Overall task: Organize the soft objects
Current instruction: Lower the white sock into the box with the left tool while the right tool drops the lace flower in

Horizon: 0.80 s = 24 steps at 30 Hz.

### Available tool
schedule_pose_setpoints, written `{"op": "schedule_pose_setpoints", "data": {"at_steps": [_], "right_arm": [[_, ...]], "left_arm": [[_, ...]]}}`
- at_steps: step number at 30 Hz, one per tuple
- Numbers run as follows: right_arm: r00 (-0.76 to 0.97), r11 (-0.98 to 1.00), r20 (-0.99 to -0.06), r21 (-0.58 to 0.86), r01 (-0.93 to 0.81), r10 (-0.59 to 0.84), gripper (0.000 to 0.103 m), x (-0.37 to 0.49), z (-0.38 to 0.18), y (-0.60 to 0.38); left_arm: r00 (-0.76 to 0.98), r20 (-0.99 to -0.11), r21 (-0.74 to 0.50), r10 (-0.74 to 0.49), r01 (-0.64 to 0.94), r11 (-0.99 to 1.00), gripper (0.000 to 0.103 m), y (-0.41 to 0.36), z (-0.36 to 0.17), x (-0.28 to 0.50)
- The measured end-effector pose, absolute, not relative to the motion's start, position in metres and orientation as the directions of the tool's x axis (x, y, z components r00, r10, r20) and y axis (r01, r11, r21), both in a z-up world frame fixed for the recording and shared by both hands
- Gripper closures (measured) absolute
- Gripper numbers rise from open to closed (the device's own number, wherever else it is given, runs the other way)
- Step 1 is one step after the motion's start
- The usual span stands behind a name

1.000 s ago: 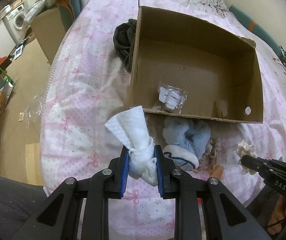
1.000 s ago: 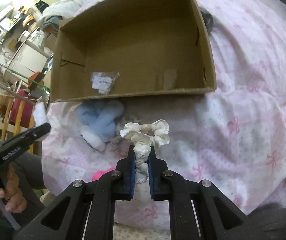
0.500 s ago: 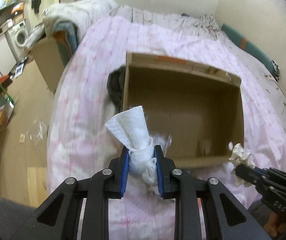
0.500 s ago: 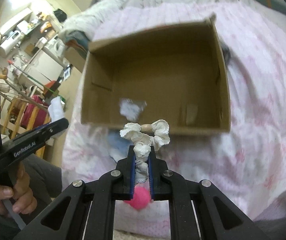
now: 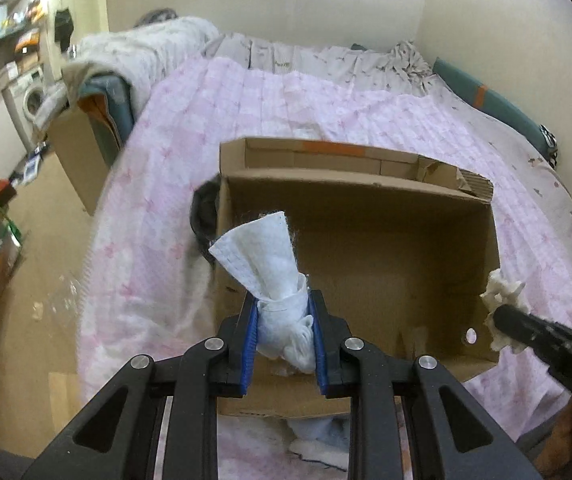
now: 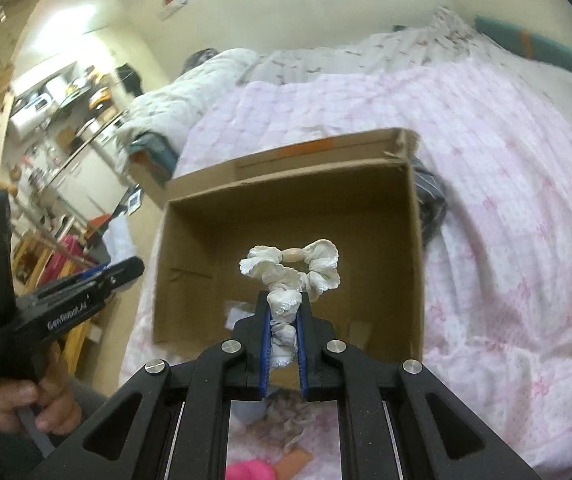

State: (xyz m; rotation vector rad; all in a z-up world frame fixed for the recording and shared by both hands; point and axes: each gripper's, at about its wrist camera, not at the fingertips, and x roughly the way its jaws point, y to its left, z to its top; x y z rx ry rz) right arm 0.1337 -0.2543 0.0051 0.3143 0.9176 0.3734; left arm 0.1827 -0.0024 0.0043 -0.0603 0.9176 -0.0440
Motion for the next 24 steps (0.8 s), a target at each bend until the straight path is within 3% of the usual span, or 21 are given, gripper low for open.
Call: {"op": "schedule_pose_setpoints", "data": {"at_steps": [11, 24], "right_arm": [[0.511, 0.916, -0.766, 0.381, -0.127, 0.390, 0.091, 0.147, -0.025, -0.252], [0.480, 0.926, -0.794, 0.354, -0.131, 0.372, 0.091, 0.150, -0.036, -0.246]], "left_arm": [[0.549, -0.831, -0.081, -0.089, 0.039, 0.996, 0.081, -0.007, -0.035, 0.192], [0.571, -0.817, -0.061, -0.079, 0.050, 0.997, 0.081, -0.012, -0.038, 0.189]]}}
